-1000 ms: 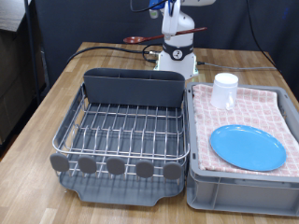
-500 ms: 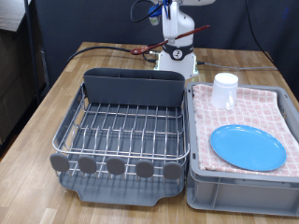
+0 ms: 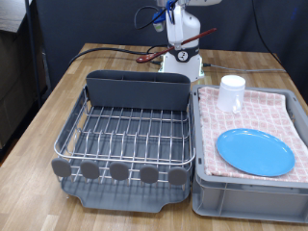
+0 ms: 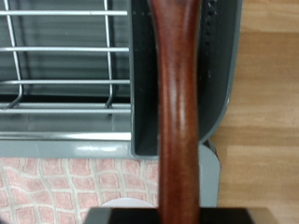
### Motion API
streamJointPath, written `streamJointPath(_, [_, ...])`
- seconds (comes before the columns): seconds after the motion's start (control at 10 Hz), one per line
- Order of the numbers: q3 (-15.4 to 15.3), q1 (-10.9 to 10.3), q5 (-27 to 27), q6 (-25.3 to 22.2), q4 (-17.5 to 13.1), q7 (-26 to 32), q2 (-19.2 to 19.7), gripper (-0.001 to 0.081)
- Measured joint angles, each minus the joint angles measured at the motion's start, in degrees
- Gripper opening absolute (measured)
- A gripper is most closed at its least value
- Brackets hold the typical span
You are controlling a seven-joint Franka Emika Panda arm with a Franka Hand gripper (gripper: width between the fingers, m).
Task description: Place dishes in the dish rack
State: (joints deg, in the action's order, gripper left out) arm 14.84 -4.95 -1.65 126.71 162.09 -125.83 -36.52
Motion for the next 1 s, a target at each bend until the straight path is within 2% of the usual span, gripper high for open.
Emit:
streamJointPath(0.6, [9.7, -2.2, -9.0, 0.7, 0.0, 10.5, 2.8, 0.0089])
streamJointPath(1.0, [13.4, -2.4, -11.4, 3.6, 0.0, 15.5, 7.4, 0.0089])
